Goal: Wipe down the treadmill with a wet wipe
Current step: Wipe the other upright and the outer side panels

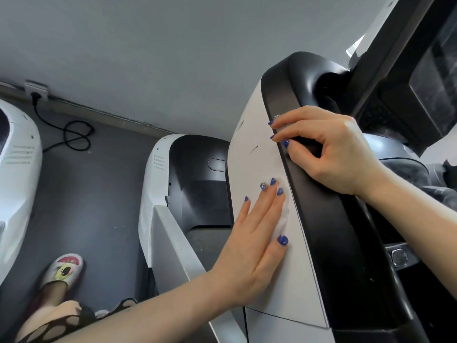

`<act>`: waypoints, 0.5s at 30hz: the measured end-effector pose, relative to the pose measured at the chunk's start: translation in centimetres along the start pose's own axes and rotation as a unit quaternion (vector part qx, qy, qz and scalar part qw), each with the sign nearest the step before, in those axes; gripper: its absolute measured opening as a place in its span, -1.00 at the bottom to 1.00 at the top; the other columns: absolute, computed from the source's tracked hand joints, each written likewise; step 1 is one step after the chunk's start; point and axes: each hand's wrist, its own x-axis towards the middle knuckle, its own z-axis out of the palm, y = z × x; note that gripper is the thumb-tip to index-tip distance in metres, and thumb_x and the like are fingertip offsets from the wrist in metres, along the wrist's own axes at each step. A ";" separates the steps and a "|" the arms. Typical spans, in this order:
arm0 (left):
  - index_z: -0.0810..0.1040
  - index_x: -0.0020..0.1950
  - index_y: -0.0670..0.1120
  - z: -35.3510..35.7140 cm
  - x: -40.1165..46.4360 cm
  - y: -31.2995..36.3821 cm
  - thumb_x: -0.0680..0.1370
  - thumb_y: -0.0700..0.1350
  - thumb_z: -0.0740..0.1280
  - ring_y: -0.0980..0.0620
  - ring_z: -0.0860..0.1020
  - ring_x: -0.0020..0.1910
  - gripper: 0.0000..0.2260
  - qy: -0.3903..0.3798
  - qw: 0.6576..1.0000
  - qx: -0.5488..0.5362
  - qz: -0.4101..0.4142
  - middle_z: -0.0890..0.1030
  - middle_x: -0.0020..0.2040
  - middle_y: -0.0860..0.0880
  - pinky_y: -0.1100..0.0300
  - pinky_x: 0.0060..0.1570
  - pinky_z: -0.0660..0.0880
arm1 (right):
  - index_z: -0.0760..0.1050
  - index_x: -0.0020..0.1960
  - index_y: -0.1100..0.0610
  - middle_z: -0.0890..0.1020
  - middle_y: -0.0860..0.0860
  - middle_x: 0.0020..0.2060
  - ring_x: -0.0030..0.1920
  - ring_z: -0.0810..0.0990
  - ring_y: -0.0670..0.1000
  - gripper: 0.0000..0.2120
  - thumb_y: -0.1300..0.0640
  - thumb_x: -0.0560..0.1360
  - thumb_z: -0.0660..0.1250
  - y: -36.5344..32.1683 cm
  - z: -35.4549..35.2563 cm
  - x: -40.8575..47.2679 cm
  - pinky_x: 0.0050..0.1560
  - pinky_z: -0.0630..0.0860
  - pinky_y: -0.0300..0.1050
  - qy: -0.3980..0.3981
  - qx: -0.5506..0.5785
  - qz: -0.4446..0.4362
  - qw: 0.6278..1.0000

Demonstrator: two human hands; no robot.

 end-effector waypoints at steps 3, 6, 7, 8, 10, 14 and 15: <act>-0.09 0.64 0.00 -0.9 3.2 0.6 0.70 0.01 -0.03 0.13 -0.16 0.63 -0.48 0.026 1.000 0.011 0.003 -0.11 0.67 0.11 0.01 0.59 -0.21 | 0.71 0.01 0.18 0.67 -0.01 0.12 0.15 0.64 -0.08 -0.80 0.26 0.52 0.30 0.0 -0.1 0.0 0.19 0.56 -0.01 0.005 -0.005 -0.001 1.000; -0.06 0.66 -0.04 -1.3 5.1 1.0 0.70 0.03 -0.05 0.15 -0.18 0.62 -0.47 0.043 0.999 0.000 -0.008 -0.11 0.67 0.10 -0.01 0.60 -0.22 | 0.70 0.02 0.19 0.67 0.00 0.14 0.17 0.63 -0.06 -0.81 0.29 0.51 0.32 0.0 -0.1 0.0 0.20 0.55 0.06 0.011 -0.004 0.007 1.000; -0.07 0.66 -0.03 -1.0 4.9 0.9 0.71 0.03 -0.05 0.15 -0.18 0.62 -0.47 0.041 0.999 -0.003 -0.007 -0.12 0.66 0.12 -0.01 0.59 -0.22 | 0.70 0.02 0.18 0.66 -0.01 0.15 0.18 0.62 -0.06 -0.81 0.28 0.52 0.32 0.1 -0.2 0.0 0.22 0.54 0.07 0.009 -0.008 0.007 1.000; -0.09 0.66 -0.01 -0.9 4.4 0.6 0.71 0.02 -0.04 0.15 -0.18 0.62 -0.48 0.038 0.999 -0.002 -0.006 -0.13 0.66 0.15 -0.01 0.59 -0.23 | 0.70 0.03 0.17 0.65 -0.02 0.17 0.19 0.61 -0.07 -0.80 0.26 0.52 0.32 0.1 -0.3 0.0 0.24 0.52 0.08 0.002 -0.012 0.007 1.000; -0.12 0.64 0.04 -0.6 3.6 -0.3 0.72 0.01 -0.03 0.16 -0.17 0.62 -0.50 0.036 0.999 -0.006 -0.006 -0.14 0.65 0.21 0.00 0.59 -0.24 | 0.70 0.05 0.14 0.63 -0.05 0.21 0.21 0.59 -0.10 -0.80 0.23 0.53 0.32 0.1 -0.5 0.2 0.28 0.48 0.03 -0.036 -0.014 0.002 0.999; -0.14 0.63 0.12 -0.4 2.9 -2.4 0.70 0.07 -0.06 0.18 -0.13 0.62 -0.50 0.053 0.995 -0.055 -0.064 -0.11 0.65 0.24 0.05 0.59 -0.23 | 0.70 0.04 0.13 0.63 -0.04 0.22 0.21 0.59 -0.08 -0.80 0.14 0.57 0.30 0.4 -0.5 1.4 0.30 0.44 -0.08 -0.072 -0.027 -0.019 0.997; -0.14 0.63 0.13 -0.3 2.5 -3.0 0.69 0.09 -0.06 0.19 -0.12 0.62 -0.49 0.058 0.992 -0.073 -0.086 -0.10 0.64 0.25 0.07 0.59 -0.24 | 0.70 0.03 0.14 0.63 -0.03 0.20 0.19 0.61 -0.04 -0.78 0.12 0.57 0.29 0.7 -0.4 1.9 0.27 0.46 -0.06 -0.062 -0.028 -0.018 0.998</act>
